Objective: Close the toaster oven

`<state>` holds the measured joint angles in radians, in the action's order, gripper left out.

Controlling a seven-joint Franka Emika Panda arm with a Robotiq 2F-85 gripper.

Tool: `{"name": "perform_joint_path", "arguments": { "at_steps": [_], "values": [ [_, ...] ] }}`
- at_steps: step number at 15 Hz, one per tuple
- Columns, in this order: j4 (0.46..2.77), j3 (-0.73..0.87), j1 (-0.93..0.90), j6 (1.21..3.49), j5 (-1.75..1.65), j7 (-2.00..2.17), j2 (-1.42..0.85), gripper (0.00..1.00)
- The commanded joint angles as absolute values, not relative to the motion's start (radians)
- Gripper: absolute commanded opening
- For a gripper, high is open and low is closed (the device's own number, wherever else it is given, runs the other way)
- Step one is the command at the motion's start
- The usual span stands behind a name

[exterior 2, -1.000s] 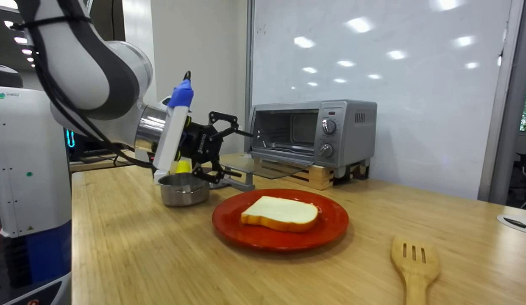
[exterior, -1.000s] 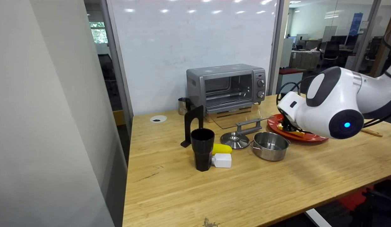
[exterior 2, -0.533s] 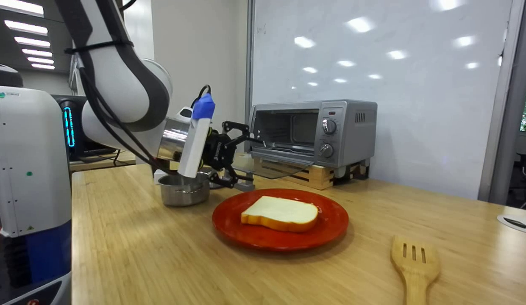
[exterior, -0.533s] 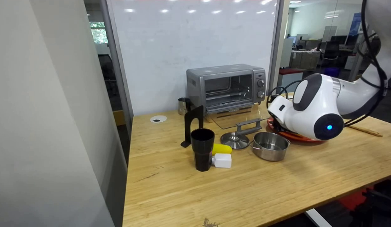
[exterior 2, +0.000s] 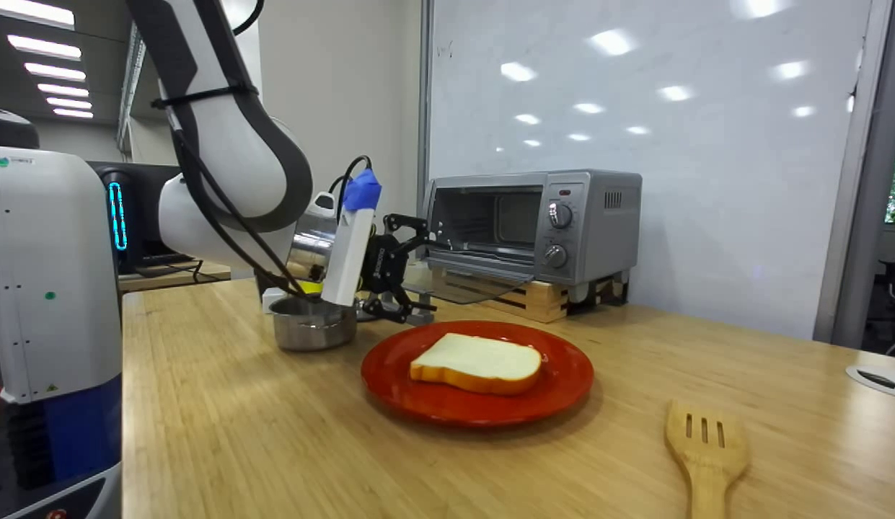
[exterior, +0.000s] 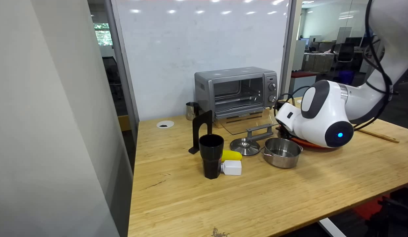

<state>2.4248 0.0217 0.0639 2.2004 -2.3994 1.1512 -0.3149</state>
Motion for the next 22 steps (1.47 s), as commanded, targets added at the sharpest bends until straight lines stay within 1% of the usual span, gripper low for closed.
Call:
{"name": "perform_joint_path", "arguments": {
  "at_steps": [1,14,18,19,22],
  "values": [
    [2.403,0.009,0.104,2.223,-2.456,1.157,-0.333,1.00],
    [2.391,0.023,0.147,2.164,-2.646,1.150,-0.354,1.00],
    [2.371,0.013,0.130,2.097,-2.603,1.104,-0.383,1.00],
    [2.409,0.005,0.136,2.137,-2.602,1.131,-0.349,1.00],
    [2.397,0.004,0.136,2.111,-2.603,1.128,-0.371,1.00]
  ]
}}
